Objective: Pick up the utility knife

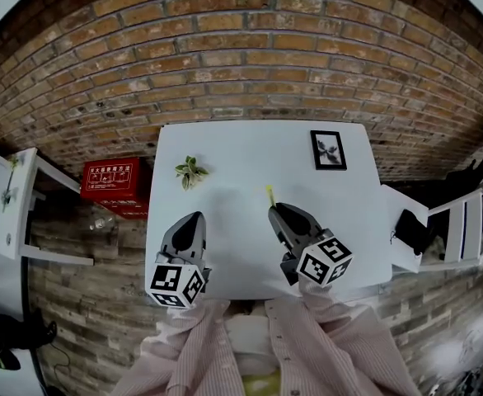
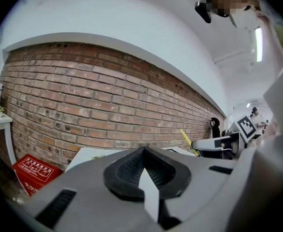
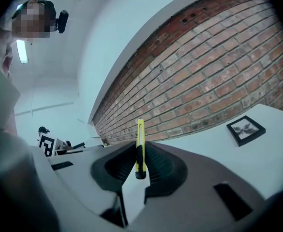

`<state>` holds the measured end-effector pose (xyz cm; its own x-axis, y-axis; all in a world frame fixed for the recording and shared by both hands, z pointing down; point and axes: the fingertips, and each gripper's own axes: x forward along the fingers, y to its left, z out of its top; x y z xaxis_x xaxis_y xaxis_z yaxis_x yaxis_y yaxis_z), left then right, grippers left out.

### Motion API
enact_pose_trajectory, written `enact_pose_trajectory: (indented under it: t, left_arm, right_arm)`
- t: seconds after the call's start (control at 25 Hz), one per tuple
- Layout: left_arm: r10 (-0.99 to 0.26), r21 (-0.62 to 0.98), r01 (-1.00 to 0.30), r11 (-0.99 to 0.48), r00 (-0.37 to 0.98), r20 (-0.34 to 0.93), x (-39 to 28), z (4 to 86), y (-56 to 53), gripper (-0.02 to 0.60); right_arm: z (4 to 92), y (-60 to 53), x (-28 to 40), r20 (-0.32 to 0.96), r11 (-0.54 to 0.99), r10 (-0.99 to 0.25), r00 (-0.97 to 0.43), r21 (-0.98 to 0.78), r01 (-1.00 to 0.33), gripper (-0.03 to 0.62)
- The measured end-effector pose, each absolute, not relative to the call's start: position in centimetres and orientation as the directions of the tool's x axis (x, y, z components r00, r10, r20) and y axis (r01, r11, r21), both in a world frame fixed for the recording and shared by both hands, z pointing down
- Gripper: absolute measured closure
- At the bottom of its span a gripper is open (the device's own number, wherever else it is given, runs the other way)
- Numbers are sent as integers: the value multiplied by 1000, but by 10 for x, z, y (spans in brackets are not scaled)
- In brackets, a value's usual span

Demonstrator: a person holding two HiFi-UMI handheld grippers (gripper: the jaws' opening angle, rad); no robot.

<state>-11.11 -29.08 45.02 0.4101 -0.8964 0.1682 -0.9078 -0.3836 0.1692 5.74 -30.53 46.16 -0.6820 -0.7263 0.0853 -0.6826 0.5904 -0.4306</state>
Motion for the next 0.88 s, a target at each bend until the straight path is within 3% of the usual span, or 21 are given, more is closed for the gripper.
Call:
enact_pose_trajectory:
  t: [0.88]
  left_arm:
    - [-941,41,-940,-338,339,7,-135,357,-294,589]
  right_arm:
    - [347,-309,117,-131,529,-849,-512,-241,-814,534]
